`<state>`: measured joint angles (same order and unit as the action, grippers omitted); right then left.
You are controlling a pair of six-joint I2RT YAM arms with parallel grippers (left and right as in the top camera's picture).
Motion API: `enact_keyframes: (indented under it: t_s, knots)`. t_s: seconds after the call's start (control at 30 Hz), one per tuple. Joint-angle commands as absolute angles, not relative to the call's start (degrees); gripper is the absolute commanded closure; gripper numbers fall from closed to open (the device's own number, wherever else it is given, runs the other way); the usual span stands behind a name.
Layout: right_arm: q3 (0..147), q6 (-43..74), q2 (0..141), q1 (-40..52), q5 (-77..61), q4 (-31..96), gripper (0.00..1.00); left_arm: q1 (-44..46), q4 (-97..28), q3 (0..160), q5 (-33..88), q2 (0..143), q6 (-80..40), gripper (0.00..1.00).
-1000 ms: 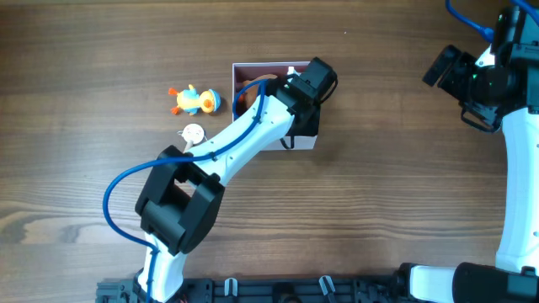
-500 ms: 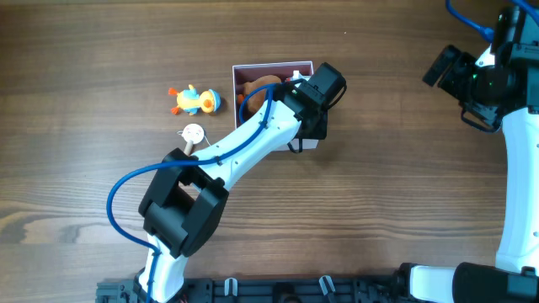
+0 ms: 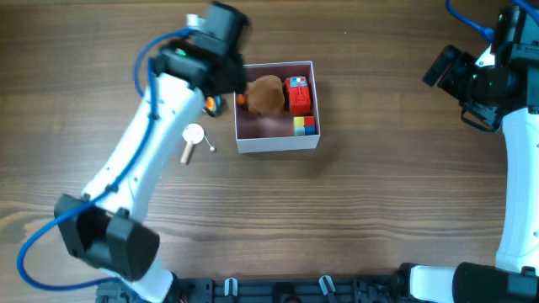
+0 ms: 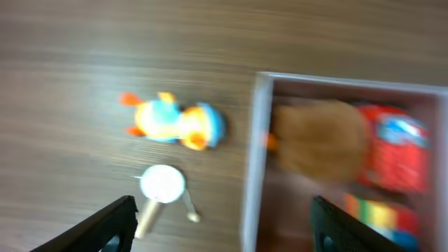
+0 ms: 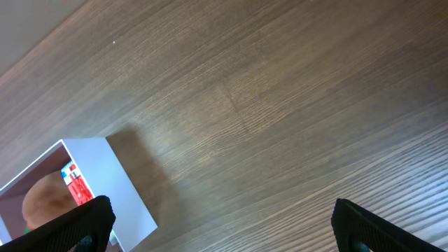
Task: Pack container
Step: 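Move the left gripper to the orange-blue toy duck and grasp it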
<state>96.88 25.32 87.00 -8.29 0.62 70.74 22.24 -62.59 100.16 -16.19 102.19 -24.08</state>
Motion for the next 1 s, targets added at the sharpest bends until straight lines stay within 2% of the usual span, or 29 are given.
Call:
enact_keyframes:
  t_s: [0.0, 0.1, 0.43, 0.67, 0.77, 0.83, 0.93, 0.97]
  knots:
    - [97.14, 25.63, 86.91, -8.27, 1.02, 70.72, 0.0, 12.93, -61.36, 99.37, -9.28, 107.98, -22.65, 0.22]
    - [97.14, 25.65, 86.91, -8.27, 1.02, 70.72, 0.0, 9.87, -58.72, 99.37, -6.26, 113.38, -19.44, 0.23]
    - [97.14, 25.63, 86.91, -8.27, 1.04, 70.72, 0.0, 9.82, -54.78, 99.35, -7.09, 126.56, -14.2, 0.2]
    - [97.14, 25.65, 86.91, -8.27, 1.04, 70.72, 0.0, 9.85, -53.3, 99.33, -7.09, 131.07, -13.67, 0.22]
    - [97.14, 25.65, 86.91, -8.27, 1.02, 70.72, 0.0, 9.82, -52.86, 99.33, -7.09, 131.04, -13.63, 0.3]
    - [97.14, 25.67, 86.91, -8.27, 1.04, 70.7, 0.0, 9.82, -52.95, 99.33, -7.09, 131.04, -13.63, 0.51]
    - [97.14, 25.65, 86.91, -8.27, 1.04, 70.72, 0.0, 9.85, -53.43, 99.33, -7.09, 131.04, -12.71, 0.74]
    - [97.14, 25.65, 86.91, -8.27, 1.04, 70.72, 0.0, 9.85, -54.15, 99.33, -7.11, 130.91, -12.12, 0.78]
